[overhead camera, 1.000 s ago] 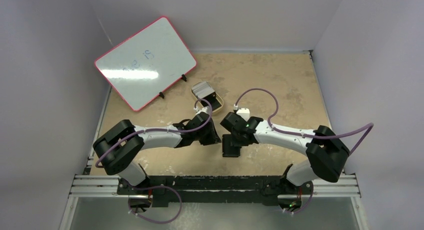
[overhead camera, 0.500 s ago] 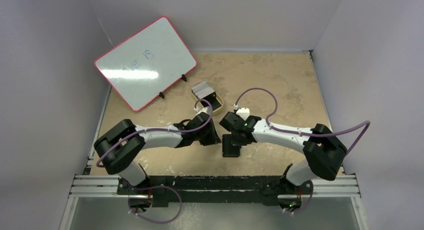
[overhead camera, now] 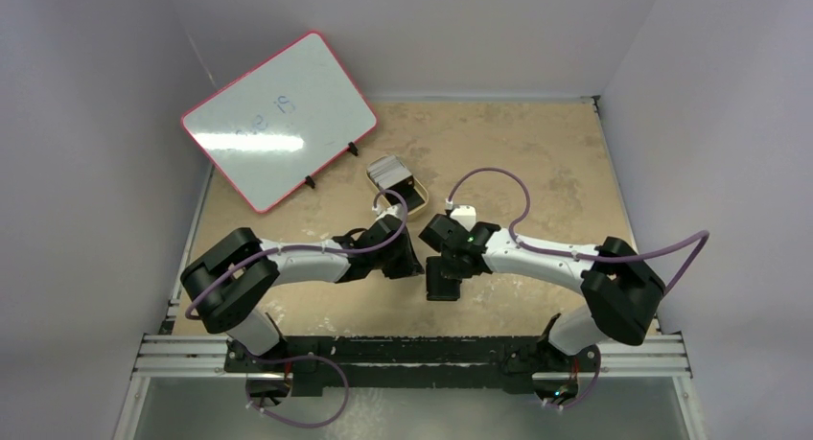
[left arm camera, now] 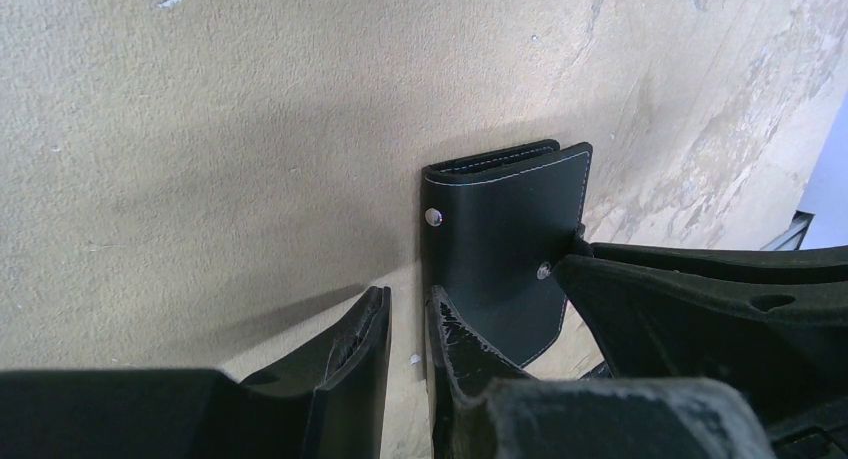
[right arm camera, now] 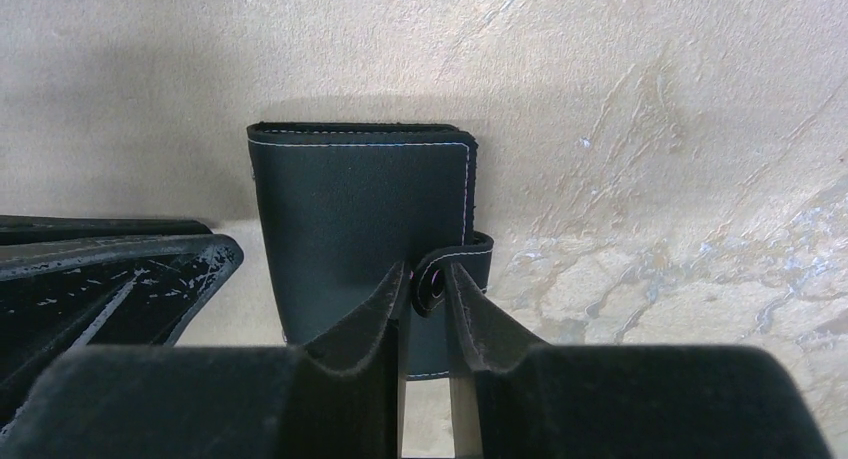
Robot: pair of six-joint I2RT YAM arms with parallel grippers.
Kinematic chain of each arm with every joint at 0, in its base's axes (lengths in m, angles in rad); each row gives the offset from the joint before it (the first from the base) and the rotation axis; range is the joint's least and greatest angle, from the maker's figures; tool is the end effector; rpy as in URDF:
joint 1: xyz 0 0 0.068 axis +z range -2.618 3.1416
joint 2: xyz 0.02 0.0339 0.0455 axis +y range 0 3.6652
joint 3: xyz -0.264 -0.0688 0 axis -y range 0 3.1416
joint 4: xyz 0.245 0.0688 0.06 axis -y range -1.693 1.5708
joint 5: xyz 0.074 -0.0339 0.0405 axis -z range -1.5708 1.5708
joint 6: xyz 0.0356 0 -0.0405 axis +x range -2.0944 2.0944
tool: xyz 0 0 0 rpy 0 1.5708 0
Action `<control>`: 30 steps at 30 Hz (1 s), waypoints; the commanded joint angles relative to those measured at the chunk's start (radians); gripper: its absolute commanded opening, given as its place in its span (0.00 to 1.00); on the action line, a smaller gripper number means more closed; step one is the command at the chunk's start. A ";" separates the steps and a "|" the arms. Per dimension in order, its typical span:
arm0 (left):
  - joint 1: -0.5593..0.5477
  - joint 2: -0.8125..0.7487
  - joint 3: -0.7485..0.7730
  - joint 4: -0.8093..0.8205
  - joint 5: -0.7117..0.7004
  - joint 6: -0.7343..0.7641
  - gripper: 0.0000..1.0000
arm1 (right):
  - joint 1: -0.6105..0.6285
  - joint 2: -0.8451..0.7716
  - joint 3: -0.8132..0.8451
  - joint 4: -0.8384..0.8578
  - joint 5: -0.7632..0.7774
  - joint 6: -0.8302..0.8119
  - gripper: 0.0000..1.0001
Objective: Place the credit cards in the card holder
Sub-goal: Close the card holder at the center of the board.
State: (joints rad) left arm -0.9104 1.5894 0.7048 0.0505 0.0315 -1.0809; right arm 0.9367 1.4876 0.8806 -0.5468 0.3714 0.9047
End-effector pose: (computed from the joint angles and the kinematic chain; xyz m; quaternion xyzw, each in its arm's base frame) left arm 0.1833 -0.2378 0.1448 -0.0738 0.9299 -0.3101 0.1835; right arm 0.1745 0.2154 0.1881 0.0228 0.9620 0.0526 0.2669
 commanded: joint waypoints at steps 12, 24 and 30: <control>-0.002 0.006 0.003 0.043 0.007 0.006 0.18 | 0.015 -0.021 0.030 -0.001 0.014 0.010 0.21; -0.002 0.009 0.002 0.042 0.007 0.006 0.18 | 0.025 -0.030 0.038 0.001 0.018 0.011 0.22; -0.002 0.013 0.003 0.043 0.007 0.007 0.18 | 0.030 -0.025 0.044 -0.014 0.025 0.014 0.20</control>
State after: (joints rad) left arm -0.9104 1.5970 0.7048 0.0517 0.0330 -1.0813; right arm 0.9573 1.4853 0.8825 -0.5407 0.3737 0.9051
